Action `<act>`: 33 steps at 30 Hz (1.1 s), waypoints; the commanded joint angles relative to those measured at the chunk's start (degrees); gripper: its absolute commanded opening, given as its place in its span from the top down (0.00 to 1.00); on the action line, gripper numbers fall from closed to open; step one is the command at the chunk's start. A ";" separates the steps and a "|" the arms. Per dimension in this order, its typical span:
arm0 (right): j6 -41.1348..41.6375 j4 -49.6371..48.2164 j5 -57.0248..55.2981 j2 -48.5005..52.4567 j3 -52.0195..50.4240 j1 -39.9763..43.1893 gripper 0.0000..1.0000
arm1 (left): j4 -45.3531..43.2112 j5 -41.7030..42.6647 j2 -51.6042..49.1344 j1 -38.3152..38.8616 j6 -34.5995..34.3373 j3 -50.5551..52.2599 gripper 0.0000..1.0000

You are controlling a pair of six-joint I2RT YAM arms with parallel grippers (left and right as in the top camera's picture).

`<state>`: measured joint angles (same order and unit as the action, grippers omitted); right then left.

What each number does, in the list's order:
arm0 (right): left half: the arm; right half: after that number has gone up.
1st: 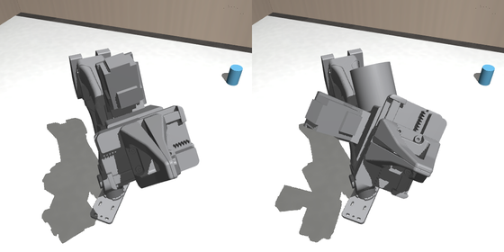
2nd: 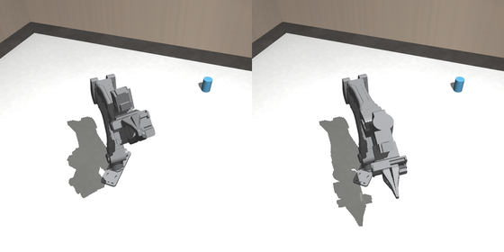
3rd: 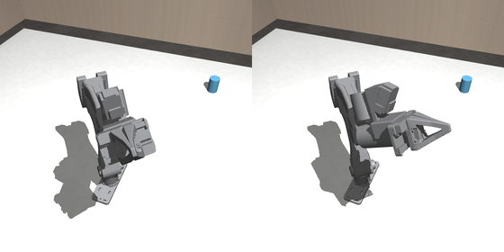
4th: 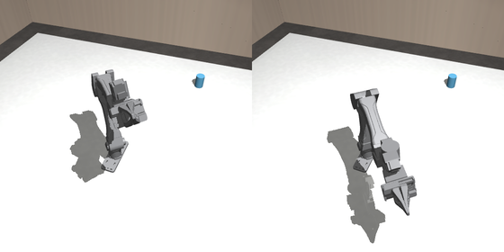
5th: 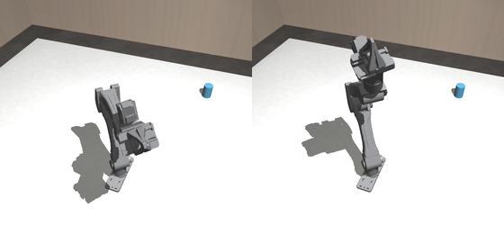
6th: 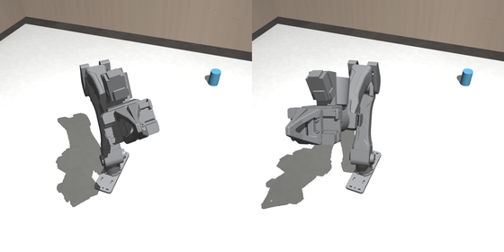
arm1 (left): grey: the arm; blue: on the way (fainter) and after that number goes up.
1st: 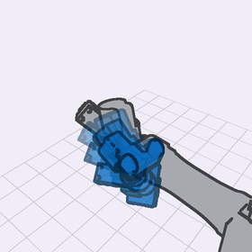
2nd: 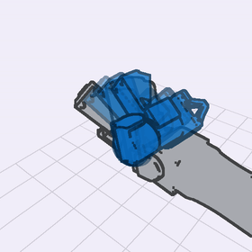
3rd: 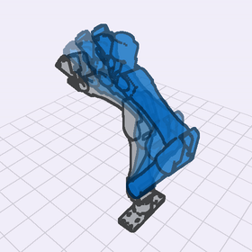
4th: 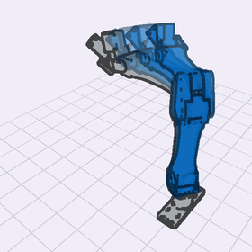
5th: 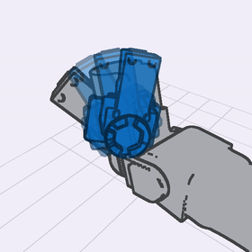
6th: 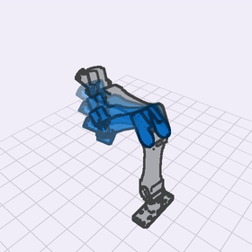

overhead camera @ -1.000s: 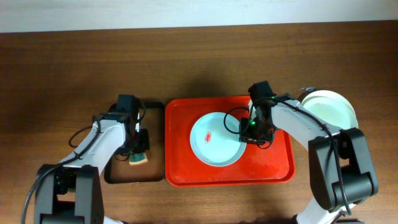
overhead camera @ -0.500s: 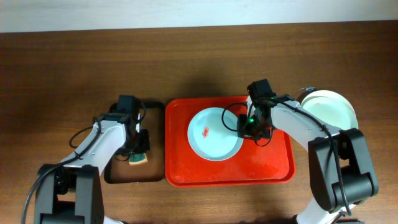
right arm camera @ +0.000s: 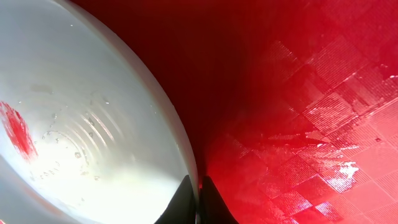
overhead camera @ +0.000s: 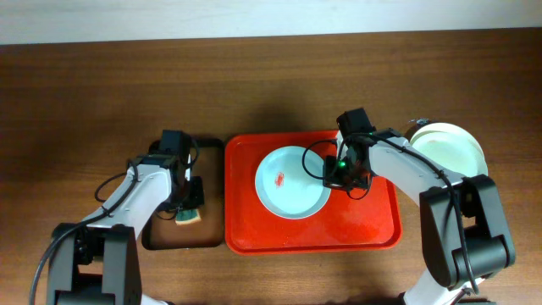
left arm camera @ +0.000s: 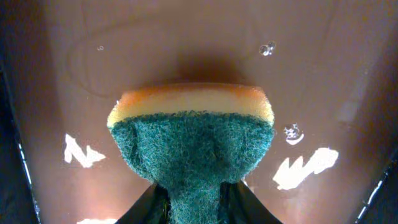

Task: Clean dirty plates on tray and stack at the side
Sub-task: 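Grasp the green sponge with left gripper and carry it to the plate, then scrub the pale blue plate with the sponge in left gripper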

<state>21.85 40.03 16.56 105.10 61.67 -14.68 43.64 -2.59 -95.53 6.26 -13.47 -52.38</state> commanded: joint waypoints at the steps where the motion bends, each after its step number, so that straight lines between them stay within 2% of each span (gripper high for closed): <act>1: -0.37 0.28 -0.72 0.15 -0.28 -0.33 0.96 | 0.28 0.22 -0.15 0.13 -0.17 1.31 0.88; 3: -0.35 0.26 -0.70 0.15 -0.28 -0.33 0.96 | 0.31 0.26 -0.15 0.13 -0.15 1.36 1.00; 5: -0.35 0.28 1.11 0.15 -0.28 -0.31 0.95 | 2.32 0.39 0.76 -0.09 -0.11 -0.02 1.00; 8: -0.33 0.22 6.51 0.15 -0.28 -0.33 0.96 | 3.21 0.44 7.39 -0.09 -0.13 -4.20 1.00; 10: -0.33 0.22 7.67 0.15 -0.28 -0.39 0.96 | 10.95 0.46 8.44 0.02 1.81 -12.81 1.00; 12: -0.35 0.17 7.63 0.15 -0.28 -0.42 0.95 | 13.51 4.20 8.44 0.02 4.44 -18.21 1.00; 13: -0.33 0.17 7.65 0.15 -0.28 -0.42 0.79 | 13.51 4.39 8.44 0.02 4.46 -18.49 1.00; 14: -0.33 0.17 7.48 0.15 -0.31 -0.42 0.73 | 13.73 4.24 8.31 0.02 4.66 -18.49 1.00; 15: -0.35 0.02 6.75 0.15 -0.42 -0.52 0.73 | 13.73 3.56 8.22 0.02 4.66 -18.49 1.00; 16: -0.33 -0.33 6.60 0.17 -0.59 -0.81 0.73 | 13.73 3.17 8.22 0.02 4.66 -18.49 1.00; 17: -0.35 -1.01 6.51 0.17 -0.79 -1.44 0.88 | 13.73 3.21 8.22 0.04 4.66 -18.49 1.00; 18: -0.35 -1.97 5.84 0.17 -1.03 -2.32 0.96 | 13.75 3.23 8.22 0.04 4.68 -18.49 1.00; 23: 0.11 -3.63 5.25 0.17 -1.05 -5.33 0.96 | 13.07 3.39 8.11 5.44 5.44 -18.49 1.00; 27: 0.11 -3.87 5.27 0.17 -1.05 -5.35 0.96 | 10.08 12.72 7.63 9.79 5.42 -18.49 1.00; 29: 0.11 -3.87 5.27 0.17 -1.05 -5.35 0.96 | 6.99 15.89 4.70 13.94 4.52 -18.49 1.00; 33: 0.11 -3.87 5.27 0.17 -1.05 -5.35 0.96 | 3.61 15.89 -1.84 17.55 3.48 -18.49 1.00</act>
<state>22.09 36.34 22.37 105.10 61.14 -19.51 48.42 11.77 -94.06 22.76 -9.37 -70.08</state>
